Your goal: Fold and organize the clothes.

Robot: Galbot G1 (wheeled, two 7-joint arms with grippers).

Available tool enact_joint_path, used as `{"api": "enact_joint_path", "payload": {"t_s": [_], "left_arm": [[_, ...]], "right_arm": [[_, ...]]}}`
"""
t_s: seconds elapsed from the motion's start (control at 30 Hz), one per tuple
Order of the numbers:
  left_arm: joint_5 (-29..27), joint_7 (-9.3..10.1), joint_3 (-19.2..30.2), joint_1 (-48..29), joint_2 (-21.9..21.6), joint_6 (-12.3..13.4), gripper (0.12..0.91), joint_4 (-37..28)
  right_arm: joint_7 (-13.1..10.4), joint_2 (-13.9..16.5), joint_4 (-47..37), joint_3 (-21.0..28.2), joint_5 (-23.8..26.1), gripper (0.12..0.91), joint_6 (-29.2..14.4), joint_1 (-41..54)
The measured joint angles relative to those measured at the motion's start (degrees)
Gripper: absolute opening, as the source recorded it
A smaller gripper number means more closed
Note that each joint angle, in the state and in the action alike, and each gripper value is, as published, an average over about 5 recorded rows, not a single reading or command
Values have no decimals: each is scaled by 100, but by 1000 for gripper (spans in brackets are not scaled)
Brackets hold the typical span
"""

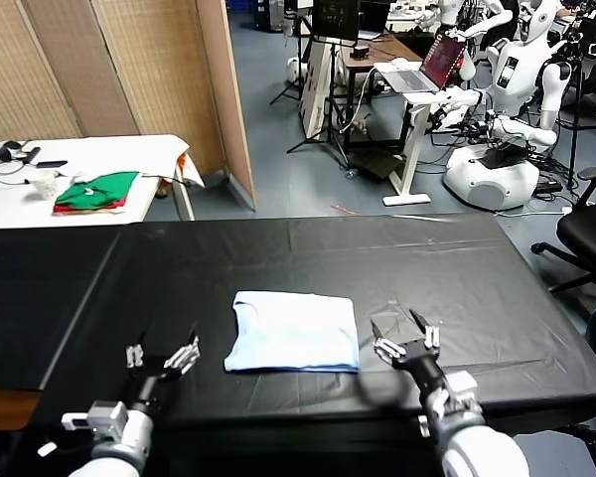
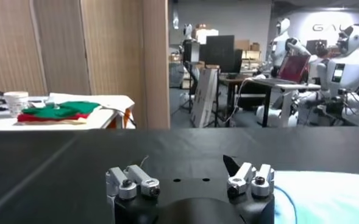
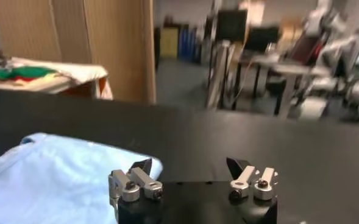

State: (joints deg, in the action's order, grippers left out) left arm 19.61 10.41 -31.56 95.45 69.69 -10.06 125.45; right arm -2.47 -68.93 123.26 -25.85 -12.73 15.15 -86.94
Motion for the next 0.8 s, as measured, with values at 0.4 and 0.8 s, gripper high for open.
{"api": "enact_joint_path", "payload": {"t_s": [0.4,0.8], "left_arm": [[-184,78,4,783,132,148,907,204],[-269,38,-43,1292,224,134,907,425]], "right_arm": [[-518,-263,495,-140,763,907,-1483,-1304],[-684,-466,609,-165,877,907,-1855,-2111]]}}
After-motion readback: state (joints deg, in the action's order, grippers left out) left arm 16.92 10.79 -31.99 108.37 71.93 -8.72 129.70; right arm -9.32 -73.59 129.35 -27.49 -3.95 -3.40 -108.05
